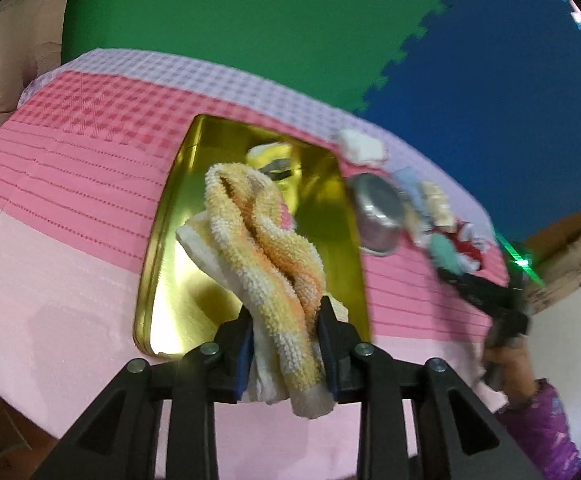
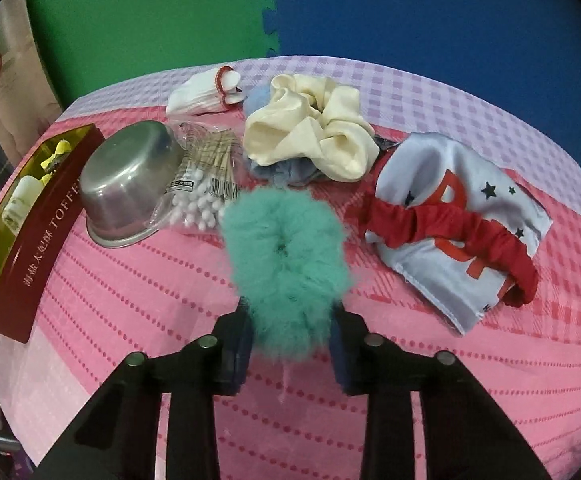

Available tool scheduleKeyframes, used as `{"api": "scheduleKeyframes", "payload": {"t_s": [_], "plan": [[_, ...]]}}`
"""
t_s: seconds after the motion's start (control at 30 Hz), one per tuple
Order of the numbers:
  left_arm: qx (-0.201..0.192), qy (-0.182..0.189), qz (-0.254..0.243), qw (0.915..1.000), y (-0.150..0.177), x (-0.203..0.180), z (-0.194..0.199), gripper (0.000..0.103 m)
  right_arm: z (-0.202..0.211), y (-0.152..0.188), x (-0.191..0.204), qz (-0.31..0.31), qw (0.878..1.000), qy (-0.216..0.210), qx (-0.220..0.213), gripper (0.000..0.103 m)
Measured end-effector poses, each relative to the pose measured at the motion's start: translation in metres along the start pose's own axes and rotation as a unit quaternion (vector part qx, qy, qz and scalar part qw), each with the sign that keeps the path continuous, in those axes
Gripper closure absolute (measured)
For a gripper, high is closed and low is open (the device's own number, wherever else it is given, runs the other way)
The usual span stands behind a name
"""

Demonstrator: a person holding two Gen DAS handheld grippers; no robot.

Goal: Organize soft objects
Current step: 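Carry the yellow-orange towel into the tin with the left tool while the right tool grasps the green pom-pom, then lower the green pom-pom into the tin and open the right tool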

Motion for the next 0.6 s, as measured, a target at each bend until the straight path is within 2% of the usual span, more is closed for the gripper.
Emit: {"api": "scheduleKeyframes", "payload": {"t_s": [0.1,0.17,0.23,0.3,0.37,0.43,0.6], "plan": [[0.004,-0.032,-0.009,0.9994,-0.004,0.008,-0.016,0.062,0.007,0.004,-0.003,-0.01,1.0,-0.01,-0.005,0.079],[-0.011,-0.059,-0.024,0.9979,-0.005,0.006,-0.018,0.057,0.015,0.006,-0.005,-0.024,0.999,-0.024,-0.013,0.079],[-0.04,-0.103,-0.038,0.9931,-0.006,0.001,-0.013,0.055,0.029,0.008,-0.002,-0.032,0.999,-0.034,-0.027,0.079],[-0.063,-0.125,-0.041,0.9893,-0.005,-0.002,-0.005,0.051,0.044,0.007,0.003,-0.035,0.997,-0.049,-0.041,0.079],[-0.079,-0.12,-0.036,0.989,0.0,-0.004,0.008,0.05,0.06,0.002,0.015,-0.032,0.996,-0.066,-0.057,0.079],[-0.085,-0.097,-0.023,0.9913,0.01,-0.003,0.022,0.05,0.072,-0.008,0.031,-0.027,0.993,-0.091,-0.069,0.079],[-0.083,-0.091,0.005,0.9924,0.042,0.005,0.043,0.042,0.083,-0.045,0.104,0.011,0.984,-0.159,-0.078,0.079]]}}
Point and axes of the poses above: each gripper's, at about its wrist camera, not at the fingertips, and z roughly against the way its jaws point, x to its left, y to its underside, the point moved 1 cm from there along -z, roughly the way its jaws point, and after that the axes turned 5 degrees about -y, right-handed, at the moved point
